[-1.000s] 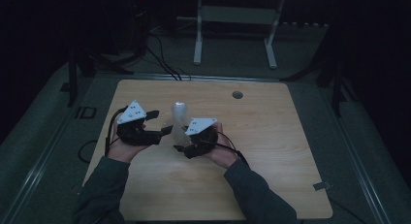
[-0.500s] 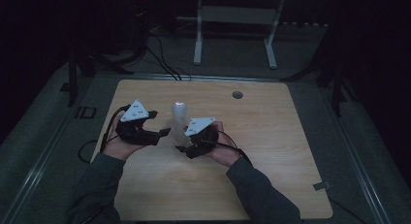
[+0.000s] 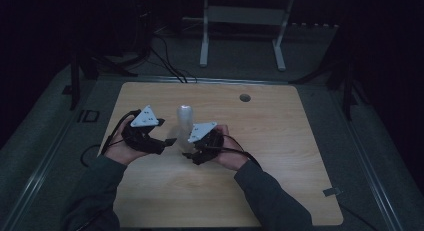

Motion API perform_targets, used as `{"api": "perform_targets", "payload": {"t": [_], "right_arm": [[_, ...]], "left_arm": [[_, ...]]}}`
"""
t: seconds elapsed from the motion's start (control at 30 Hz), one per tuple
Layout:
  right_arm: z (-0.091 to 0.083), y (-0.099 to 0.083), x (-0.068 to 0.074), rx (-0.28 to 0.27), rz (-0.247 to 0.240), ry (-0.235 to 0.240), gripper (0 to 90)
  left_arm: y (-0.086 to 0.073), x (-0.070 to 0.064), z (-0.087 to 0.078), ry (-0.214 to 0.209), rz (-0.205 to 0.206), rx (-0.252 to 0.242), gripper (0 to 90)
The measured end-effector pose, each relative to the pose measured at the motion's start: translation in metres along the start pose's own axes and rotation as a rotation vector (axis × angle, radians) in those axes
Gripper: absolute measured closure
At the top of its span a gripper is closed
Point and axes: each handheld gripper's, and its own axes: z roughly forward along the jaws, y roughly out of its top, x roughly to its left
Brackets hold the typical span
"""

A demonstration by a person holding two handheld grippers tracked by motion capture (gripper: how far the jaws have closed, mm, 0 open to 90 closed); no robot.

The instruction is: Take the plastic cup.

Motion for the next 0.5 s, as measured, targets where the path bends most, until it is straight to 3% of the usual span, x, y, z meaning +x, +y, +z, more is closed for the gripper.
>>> {"api": "perform_targets", "payload": {"t": [0.5], "right_arm": [[0.0017, 0.0044, 0.0036, 0.059, -0.07, 0.0, 29.1]], "left_arm": [[-0.0017, -0.001, 0.0107, -0.041, 0.049, 0.089, 25.5]]}}
